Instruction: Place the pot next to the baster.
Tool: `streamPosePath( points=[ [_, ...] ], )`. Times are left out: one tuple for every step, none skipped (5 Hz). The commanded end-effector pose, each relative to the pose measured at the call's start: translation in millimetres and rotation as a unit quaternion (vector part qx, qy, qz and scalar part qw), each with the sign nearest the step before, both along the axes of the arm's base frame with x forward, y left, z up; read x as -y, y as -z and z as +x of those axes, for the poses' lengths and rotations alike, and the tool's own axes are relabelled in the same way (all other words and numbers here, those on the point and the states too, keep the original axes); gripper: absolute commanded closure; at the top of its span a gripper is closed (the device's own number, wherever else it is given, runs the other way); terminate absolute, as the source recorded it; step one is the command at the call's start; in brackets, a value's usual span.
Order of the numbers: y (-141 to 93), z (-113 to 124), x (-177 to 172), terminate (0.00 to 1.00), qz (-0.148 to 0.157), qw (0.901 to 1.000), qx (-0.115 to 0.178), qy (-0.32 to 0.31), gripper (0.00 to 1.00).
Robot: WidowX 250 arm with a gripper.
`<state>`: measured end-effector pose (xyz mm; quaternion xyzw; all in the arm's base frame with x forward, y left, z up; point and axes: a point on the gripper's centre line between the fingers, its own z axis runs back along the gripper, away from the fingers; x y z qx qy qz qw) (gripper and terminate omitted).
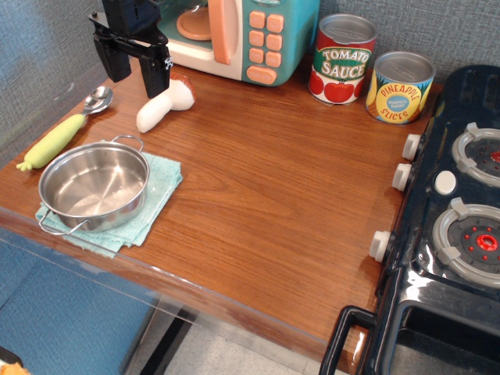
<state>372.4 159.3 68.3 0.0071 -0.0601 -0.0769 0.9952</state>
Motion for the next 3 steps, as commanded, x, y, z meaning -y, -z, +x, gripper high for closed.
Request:
streamPosePath(
  points=[
    [0,0,0,0.0,0.0,1.0,0.0,0.0,0.0],
    [-9,-18,22,0.0,-0.009,0.9997,0.007,0.021,0.0],
    [-29,-30,36,0.0,-0.006,0.9993,0.026,0.027,0.0]
  ],
)
